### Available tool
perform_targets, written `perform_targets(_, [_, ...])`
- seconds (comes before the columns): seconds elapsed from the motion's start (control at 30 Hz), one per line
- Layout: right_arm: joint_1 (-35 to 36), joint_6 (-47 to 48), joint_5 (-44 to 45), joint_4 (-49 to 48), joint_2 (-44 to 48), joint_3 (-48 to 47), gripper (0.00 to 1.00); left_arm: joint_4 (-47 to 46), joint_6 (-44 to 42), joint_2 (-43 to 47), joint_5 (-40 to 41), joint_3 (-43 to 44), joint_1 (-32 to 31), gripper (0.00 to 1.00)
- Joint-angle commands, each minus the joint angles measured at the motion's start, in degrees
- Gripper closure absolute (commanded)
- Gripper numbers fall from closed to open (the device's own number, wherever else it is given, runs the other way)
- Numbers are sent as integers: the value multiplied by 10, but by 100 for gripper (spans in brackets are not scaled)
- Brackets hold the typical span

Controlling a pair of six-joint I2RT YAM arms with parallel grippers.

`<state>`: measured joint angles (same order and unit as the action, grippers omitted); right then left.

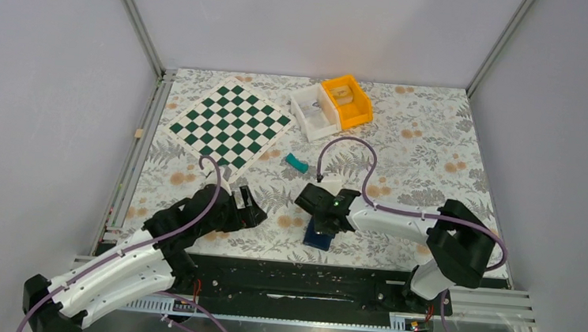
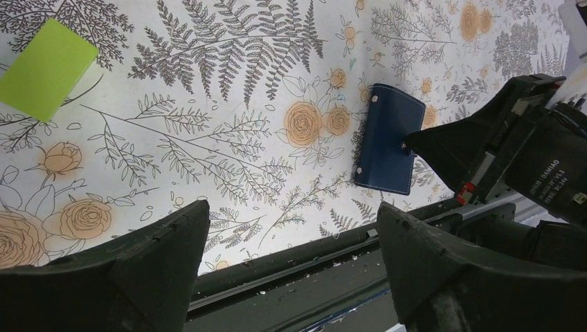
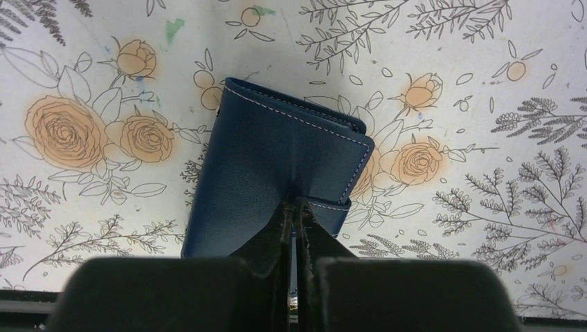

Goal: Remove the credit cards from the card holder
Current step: Open the card holder at the center of the board.

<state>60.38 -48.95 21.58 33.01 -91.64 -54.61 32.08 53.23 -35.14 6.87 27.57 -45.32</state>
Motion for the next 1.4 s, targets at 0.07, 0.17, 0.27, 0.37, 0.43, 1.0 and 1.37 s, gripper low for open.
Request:
perform_targets(0.07, [4, 62, -59, -136, 48, 50, 100, -20, 10, -14, -10, 12, -1, 12])
perform_targets(0.17, [4, 80, -90, -171, 61, 56, 100, -27, 17, -22, -16, 11, -1, 12])
perform_targets(0.27, [4, 91, -96, -178, 76, 57, 100, -35, 22, -28, -22, 8, -1, 13])
perform_targets(0.37, [4, 101, -100, -189, 102, 69, 100, -47, 26, -33, -27, 2, -1, 14])
perform_targets(0.43, [4, 100, -101, -196, 121, 81, 100, -59, 27, -40, -34, -4, -1, 14])
perform_targets(1.0, [4, 7, -82, -211, 191, 215, 72, -176, 24, -225, -96, 5, -24, 20])
perform_targets(1.37, [-17, 3, -103, -266, 185, 241, 59, -177, 0, -287, -74, 42, -64, 18])
